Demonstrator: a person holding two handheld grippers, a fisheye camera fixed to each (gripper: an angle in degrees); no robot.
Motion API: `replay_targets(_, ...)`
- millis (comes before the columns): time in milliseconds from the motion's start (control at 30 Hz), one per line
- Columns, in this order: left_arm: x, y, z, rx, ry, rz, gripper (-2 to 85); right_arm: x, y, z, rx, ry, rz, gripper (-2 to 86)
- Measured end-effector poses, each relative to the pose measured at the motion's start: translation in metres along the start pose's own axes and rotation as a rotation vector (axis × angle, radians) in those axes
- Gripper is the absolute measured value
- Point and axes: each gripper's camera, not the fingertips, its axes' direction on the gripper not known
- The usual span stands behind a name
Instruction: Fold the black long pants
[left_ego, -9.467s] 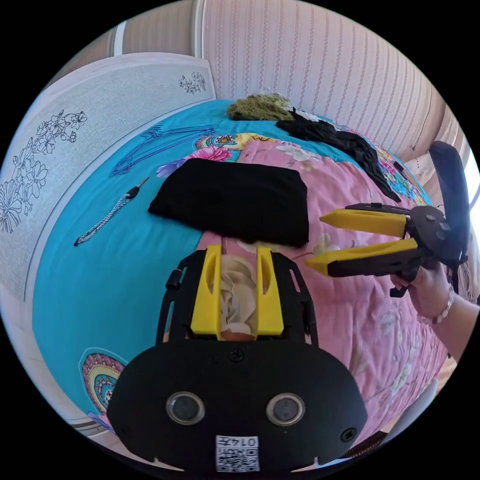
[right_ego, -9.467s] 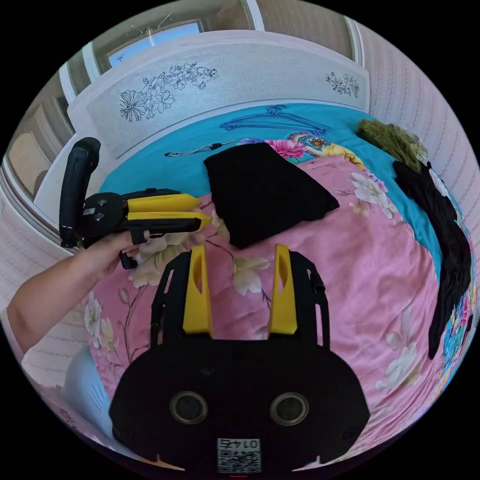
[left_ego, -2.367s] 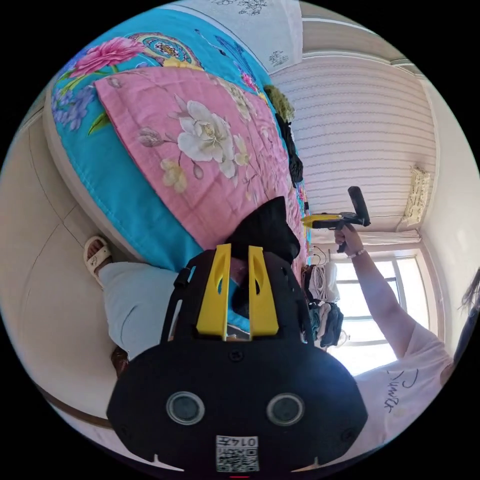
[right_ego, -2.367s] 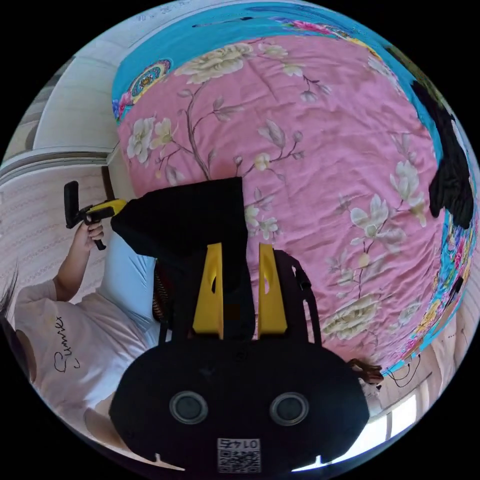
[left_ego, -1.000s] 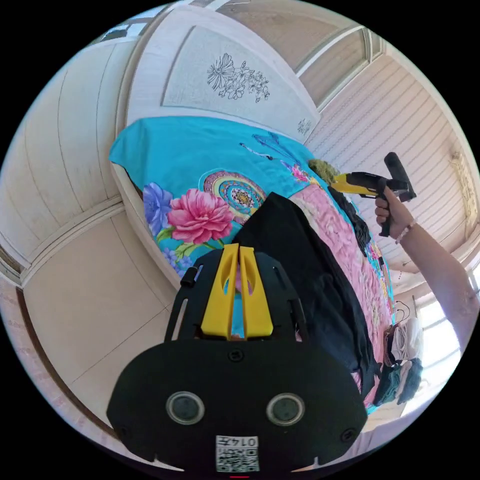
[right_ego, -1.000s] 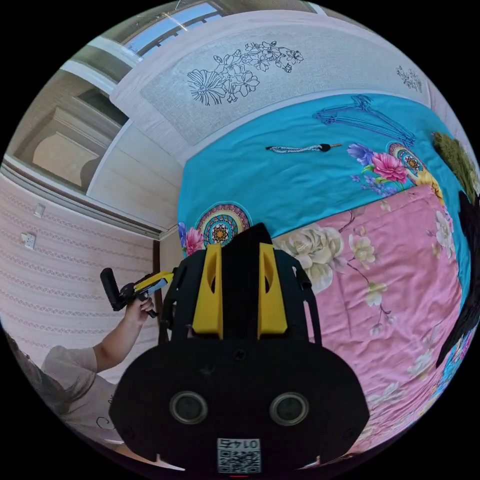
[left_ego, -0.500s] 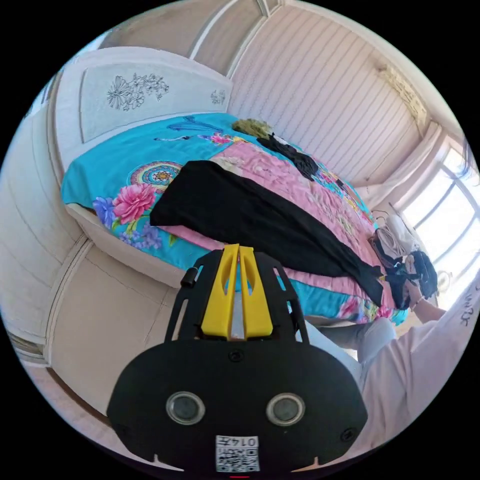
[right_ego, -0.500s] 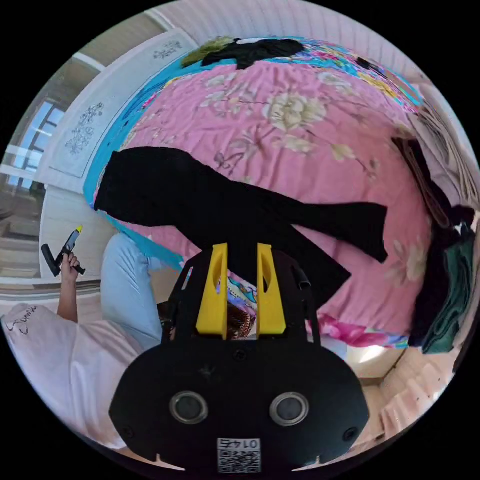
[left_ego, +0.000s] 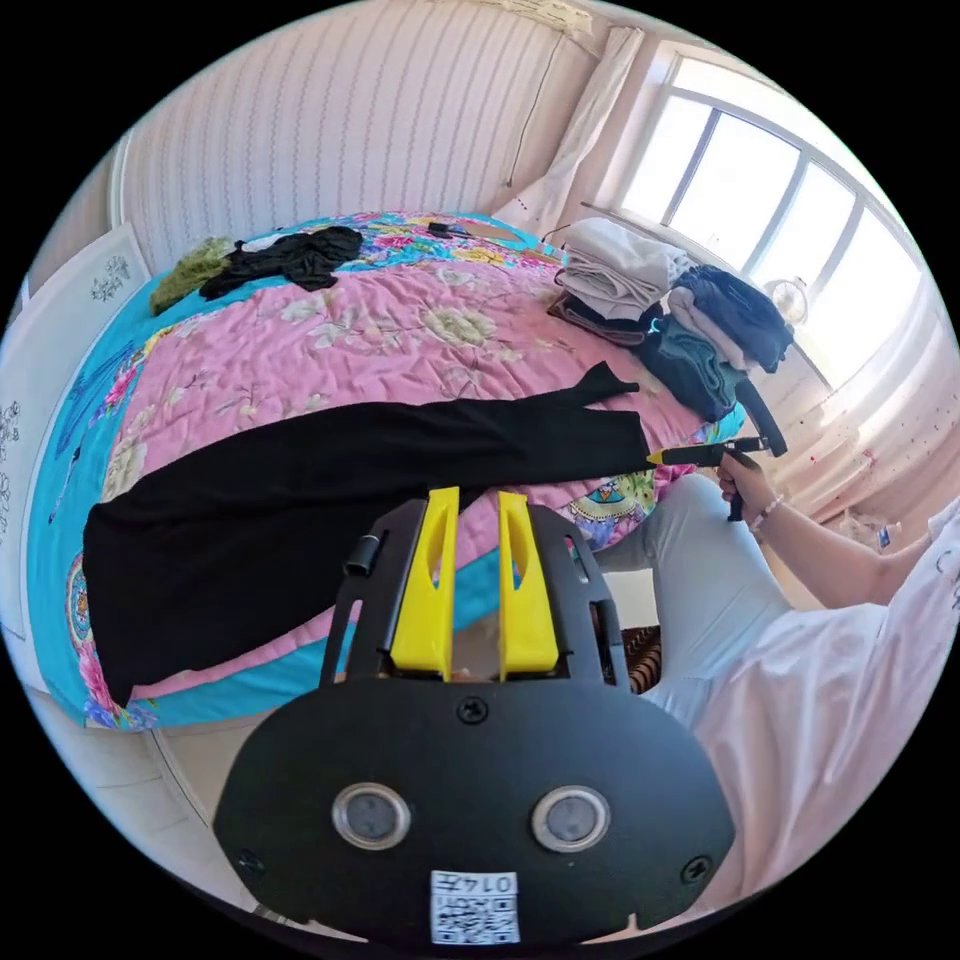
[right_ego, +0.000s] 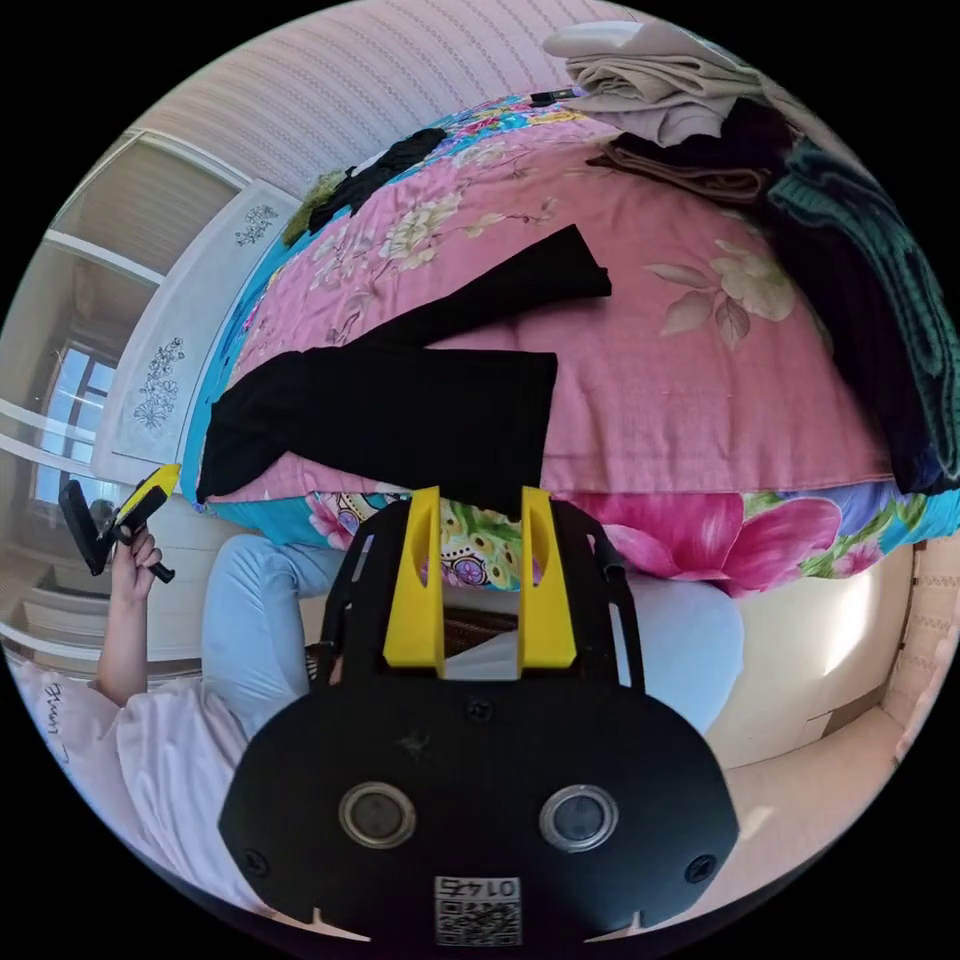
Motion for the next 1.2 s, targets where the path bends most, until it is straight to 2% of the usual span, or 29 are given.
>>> replay_targets(167,0.047,-0.025,0.046,-0.068,-0.062,0.103,7.0,0.04,0.014,-0.017,-0.019,0.006,0.046,6.3)
replay_targets(300,0.052,-0.032,0.077,-0.114,-0.074,0.113,7.9,0.07,0.037,-0.059,0.024,-0.123,0.038,1.7)
replay_targets(533,0.038,-0.051,0.109,-0.143,-0.15,0.19,8.8,0.089,0.061,-0.16,0.215,-0.237,-0.063,0.4)
replay_targets(733,0.047,-0.075,0.155,-0.181,-0.217,0.396,9.2,0.086,0.018,-0.224,0.261,-0.215,-0.163,0.3)
replay_targets(833,0.038,-0.087,0.179,-0.169,-0.221,0.376,6.9,0.079,-0.009,-0.239,0.226,-0.141,-0.223,0.3)
replay_targets(900,0.031,-0.096,0.191,-0.148,-0.204,0.356,0.8,0.075,-0.025,-0.249,0.208,-0.108,-0.262,0.3)
replay_targets(1200,-0.015,-0.155,0.16,0.047,-0.179,0.234,-1.0,0.085,-0.079,-0.288,0.231,-0.098,-0.314,0.4)
